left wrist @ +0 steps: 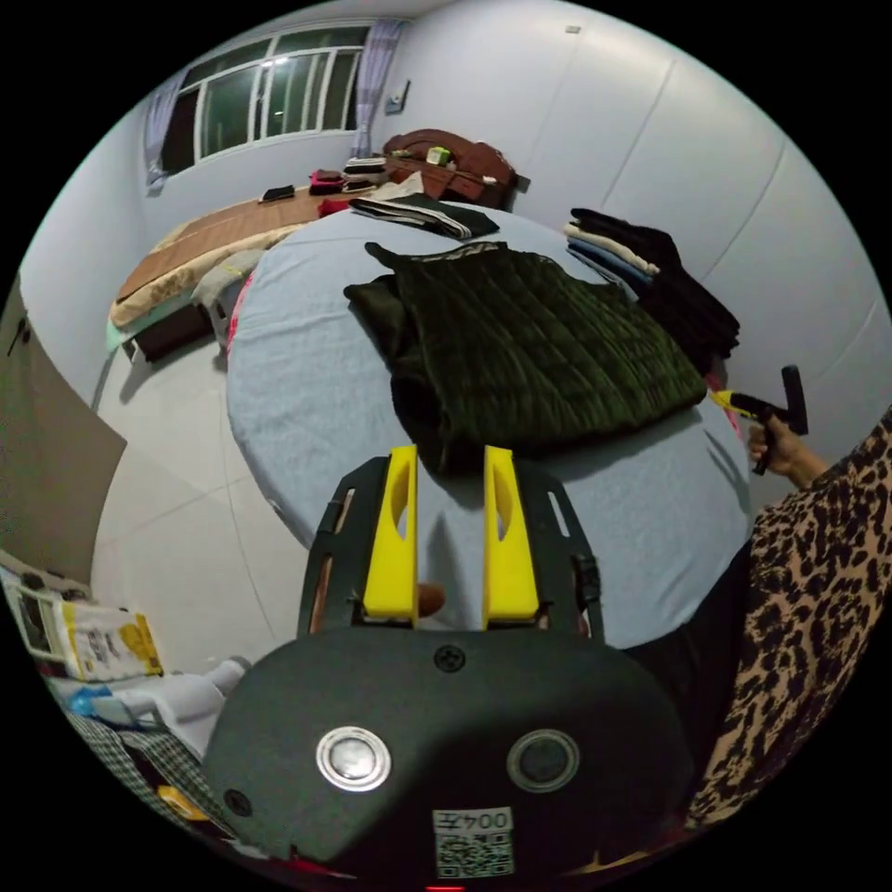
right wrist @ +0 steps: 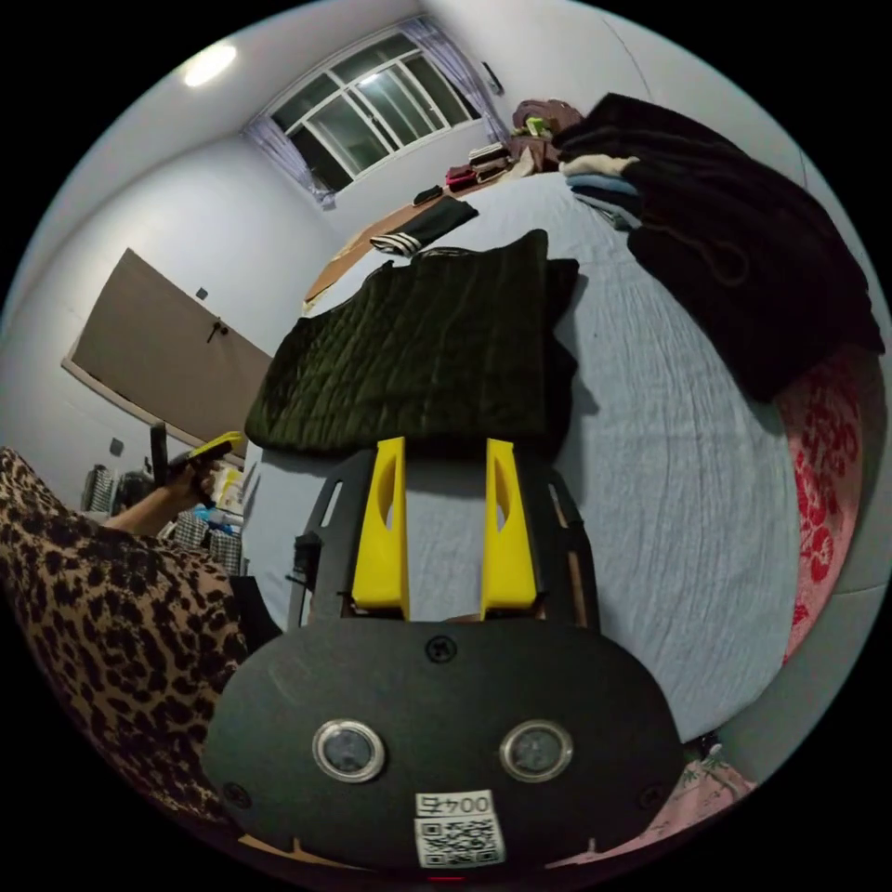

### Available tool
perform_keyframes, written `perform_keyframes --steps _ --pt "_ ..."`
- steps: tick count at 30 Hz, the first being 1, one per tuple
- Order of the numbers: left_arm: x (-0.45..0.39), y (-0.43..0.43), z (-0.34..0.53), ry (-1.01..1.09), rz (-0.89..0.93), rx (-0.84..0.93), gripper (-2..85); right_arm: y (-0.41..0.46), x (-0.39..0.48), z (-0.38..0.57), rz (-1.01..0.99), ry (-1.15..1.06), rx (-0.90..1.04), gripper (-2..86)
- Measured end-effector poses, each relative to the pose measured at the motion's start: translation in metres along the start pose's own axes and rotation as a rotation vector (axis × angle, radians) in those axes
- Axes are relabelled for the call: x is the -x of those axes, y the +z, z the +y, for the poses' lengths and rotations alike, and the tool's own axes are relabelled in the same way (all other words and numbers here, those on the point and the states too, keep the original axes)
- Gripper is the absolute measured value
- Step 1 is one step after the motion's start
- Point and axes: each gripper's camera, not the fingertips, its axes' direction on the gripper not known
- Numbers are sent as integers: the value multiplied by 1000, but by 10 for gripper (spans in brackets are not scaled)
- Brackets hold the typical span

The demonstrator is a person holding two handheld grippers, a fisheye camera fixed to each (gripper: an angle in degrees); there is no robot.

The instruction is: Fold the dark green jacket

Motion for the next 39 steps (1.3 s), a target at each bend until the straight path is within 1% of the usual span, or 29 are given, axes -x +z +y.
perform_keyframes --steps 4,6,7,10,17,21,24,29,32,39 --pt "-4 11 -16 115 15 53 121 17 31 -33 59 -58 22 127" --pt "-5 16 -21 147 43 67 122 32 40 -48 85 -59 96 132" --pt "-6 19 -24 163 70 75 121 46 43 -57 107 -51 174 140" --pt "-11 29 -27 215 103 113 115 80 54 -66 210 -105 310 156" --pt "-6 41 -26 178 143 118 91 109 66 -82 296 -97 404 158" --pt "-3 43 -23 165 168 107 80 115 70 -85 314 -65 404 156" --pt "-1 44 -22 151 181 105 63 118 74 -81 338 -84 374 154" --pt "4 46 -14 145 218 152 29 125 81 -69 394 -127 312 154" --pt "9 48 -2 78 259 100 22 127 82 -66 397 -122 308 159" --pt "-5 44 13 26 203 49 35 129 78 -64 395 -118 334 160"
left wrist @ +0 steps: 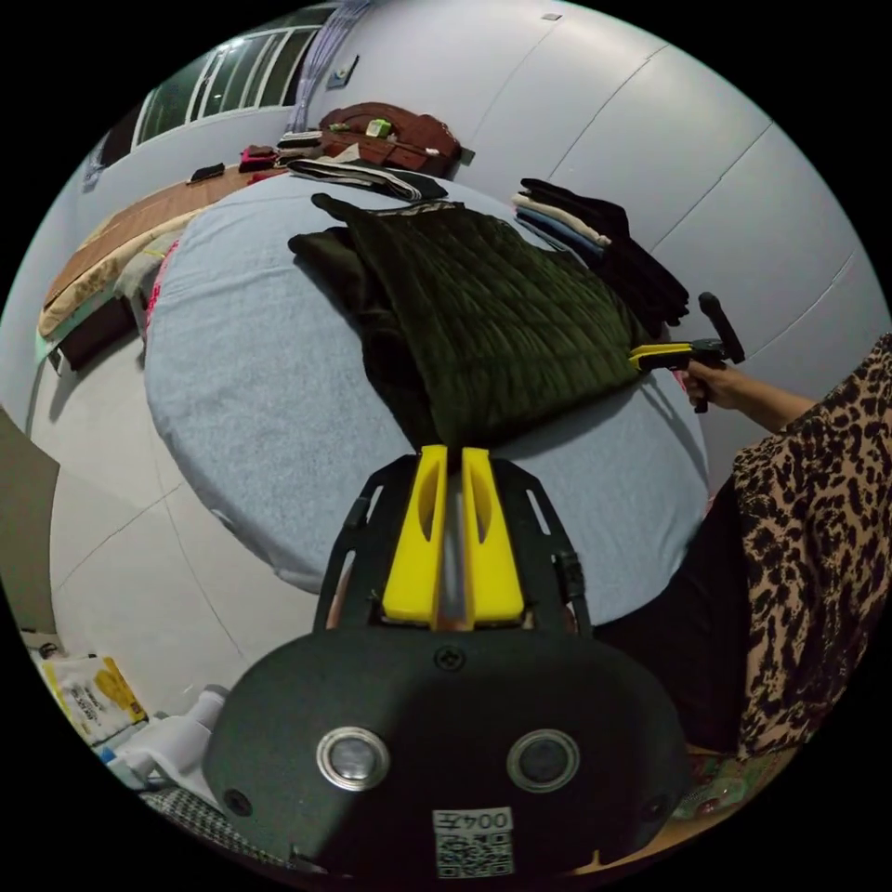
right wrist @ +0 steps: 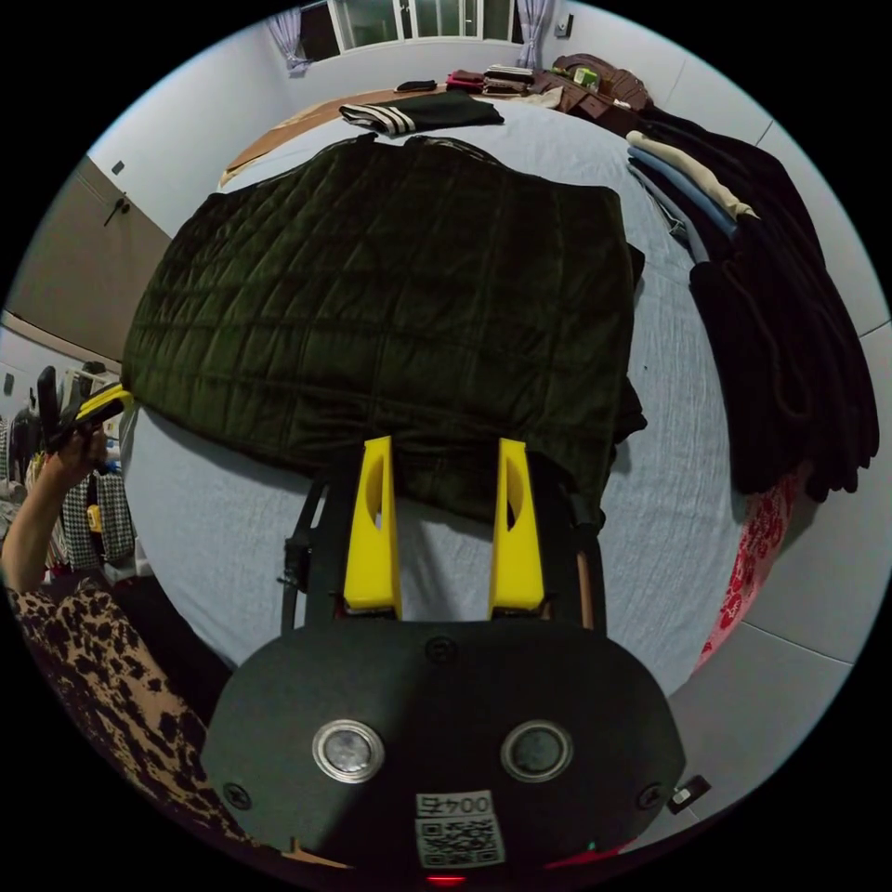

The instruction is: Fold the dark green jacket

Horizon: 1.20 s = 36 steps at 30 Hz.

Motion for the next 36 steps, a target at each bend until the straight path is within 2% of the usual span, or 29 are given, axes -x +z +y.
perform_keyframes --steps 3,6,9,13,18,24,26,31,36 --pt "-7 -6 8 -108 -87 52 65 2 -2 5 -2 4 -14 160" --pt "-29 -29 7 -133 -123 -82 93 4 -5 12 -5 9 -29 160" --pt "-64 -36 -11 -72 -156 -226 131 5 -8 17 -6 14 -38 160" --pt "-101 -1 -46 46 -176 -151 149 7 -13 26 -8 14 -51 160" --pt "-113 44 -56 54 -228 -4 144 9 -24 36 -21 13 -66 157" --pt "-137 52 -53 90 -346 -27 134 -1 -52 53 -123 20 -71 133" --pt "-147 54 -52 98 -385 -46 128 -16 -69 70 -140 44 -156 126" --pt "-149 61 -55 32 -344 -37 104 -27 -116 110 -154 166 -255 135" --pt "-142 64 -62 -40 -258 -4 98 -15 -140 129 -181 180 -231 137"
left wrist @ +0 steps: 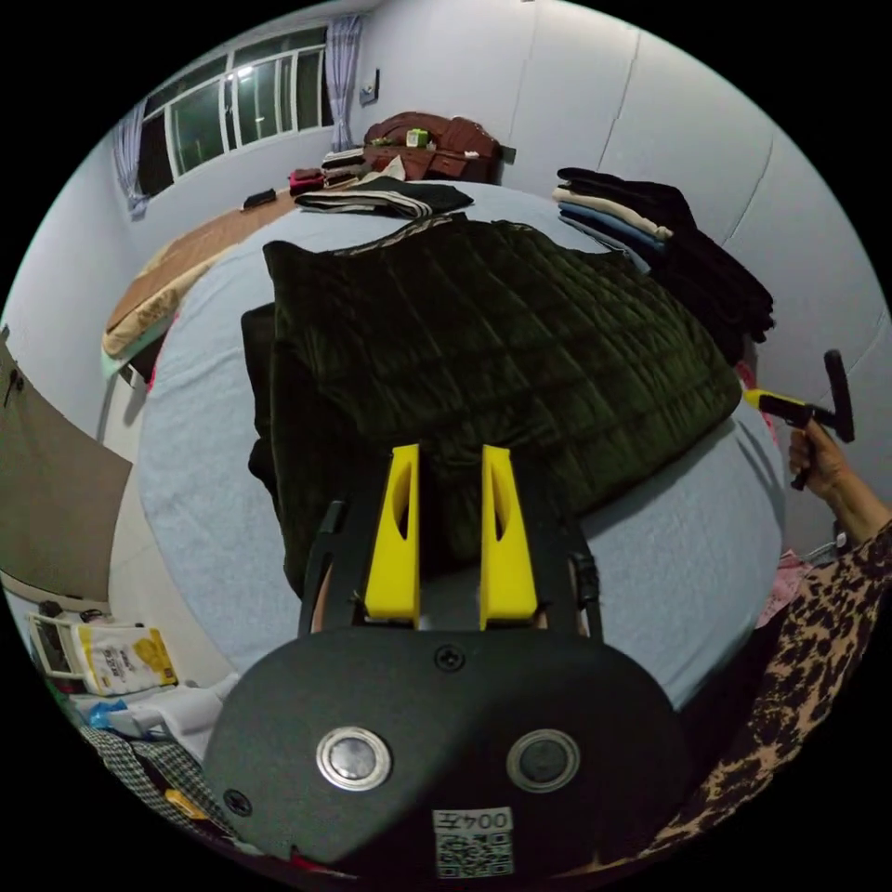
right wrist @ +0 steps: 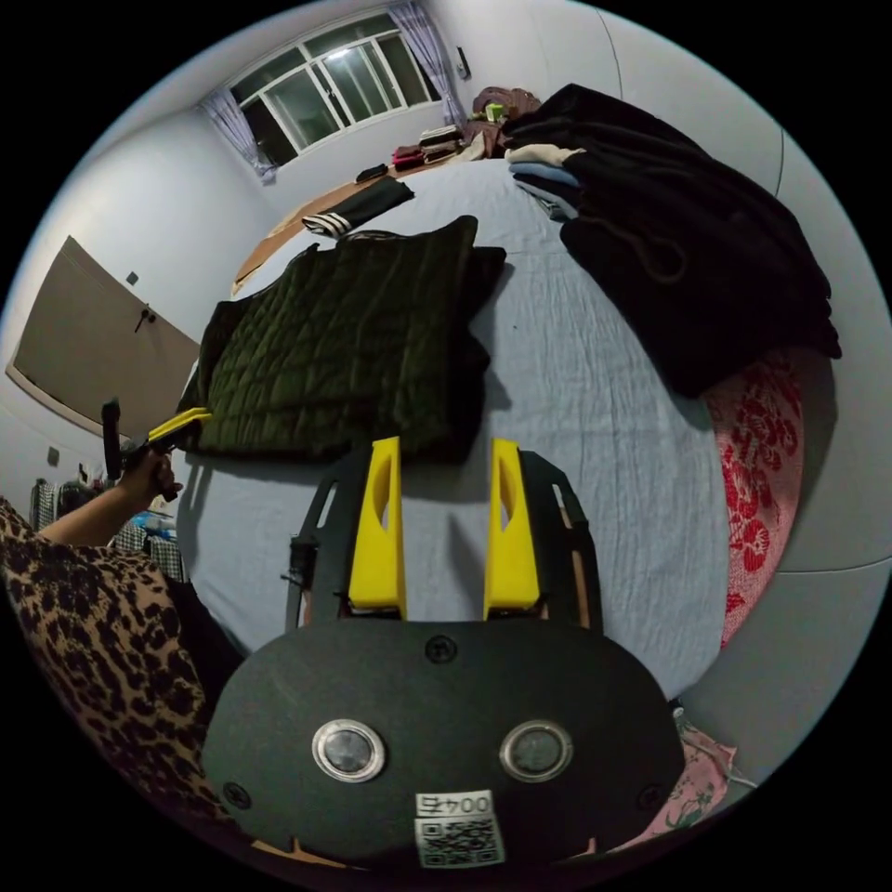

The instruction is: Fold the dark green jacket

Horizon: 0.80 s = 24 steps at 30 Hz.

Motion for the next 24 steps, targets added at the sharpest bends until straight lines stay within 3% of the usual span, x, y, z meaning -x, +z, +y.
perform_keyframes --steps 7,14,24 --pt "-10 4 -9 40 -42 35 100 12 -8 -8 -60 -89 55 101" --pt "-11 7 -15 43 -41 44 100 0 9 -17 82 -185 94 43" --pt "-7 12 -21 45 -46 52 101 23 -29 -12 -16 23 207 50"
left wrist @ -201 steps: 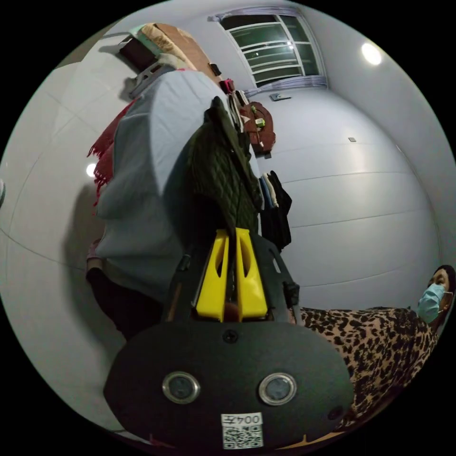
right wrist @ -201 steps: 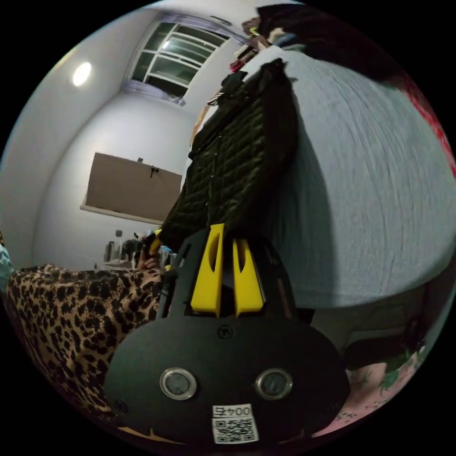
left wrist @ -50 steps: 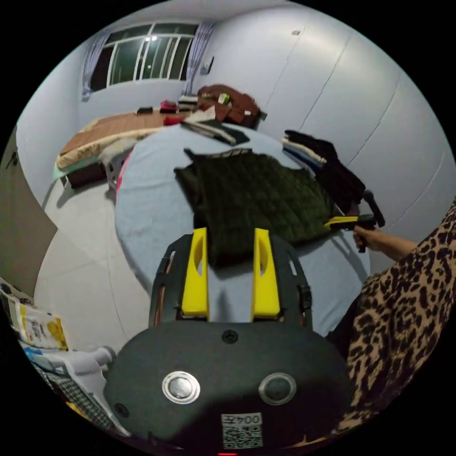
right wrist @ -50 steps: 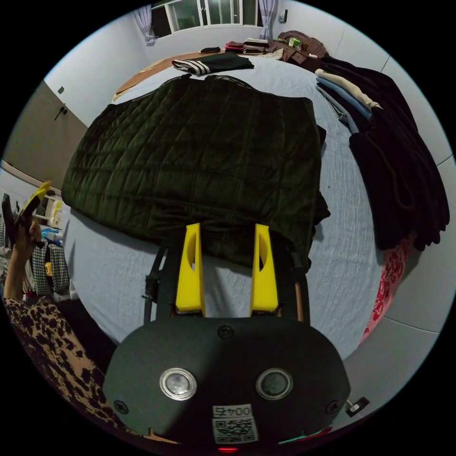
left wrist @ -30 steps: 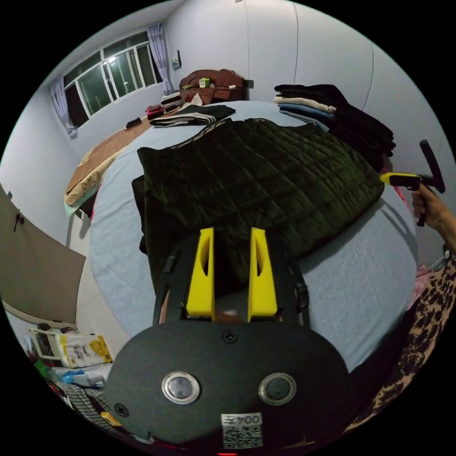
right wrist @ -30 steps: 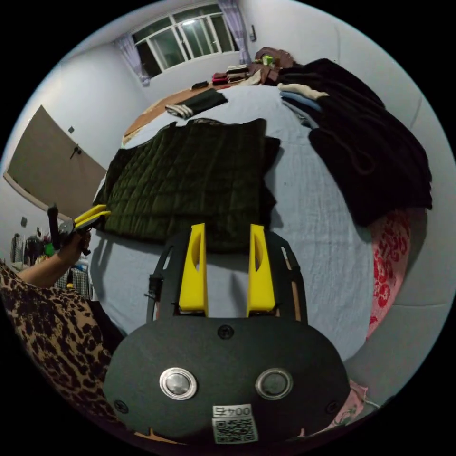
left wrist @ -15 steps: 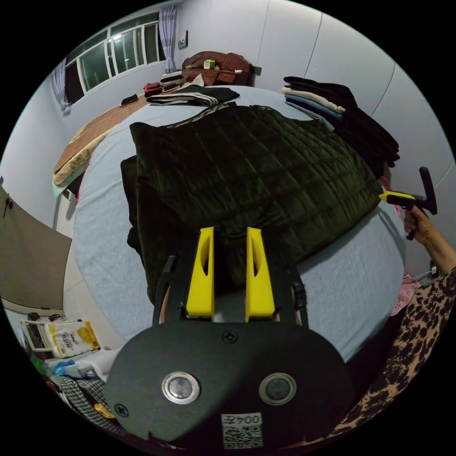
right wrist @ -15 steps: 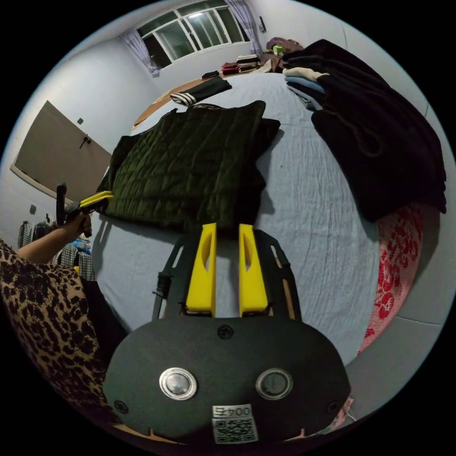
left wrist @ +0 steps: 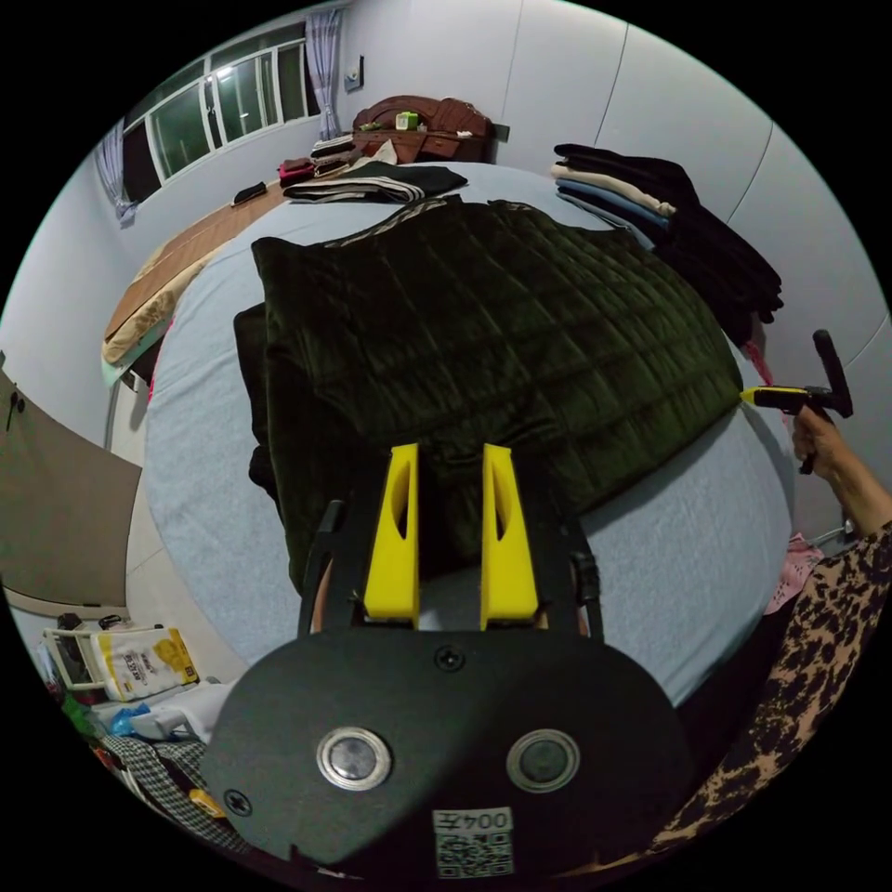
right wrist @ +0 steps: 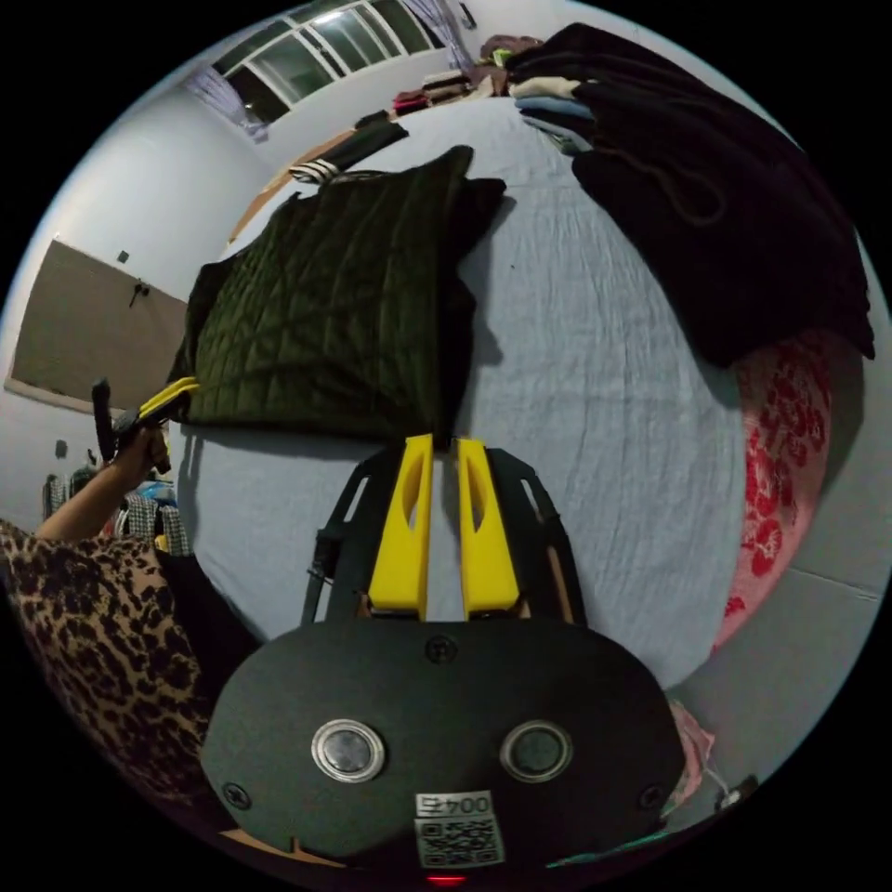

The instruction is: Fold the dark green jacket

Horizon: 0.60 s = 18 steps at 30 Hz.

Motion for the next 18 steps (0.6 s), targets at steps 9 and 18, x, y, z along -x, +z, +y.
perform_keyframes --steps 9,18 --pt "13 6 0 -12 -1 -16 102 -24 56 -17 77 -159 -115 93" --pt "49 -16 -14 -109 66 -167 121 19 66 -40 108 -118 31 103"
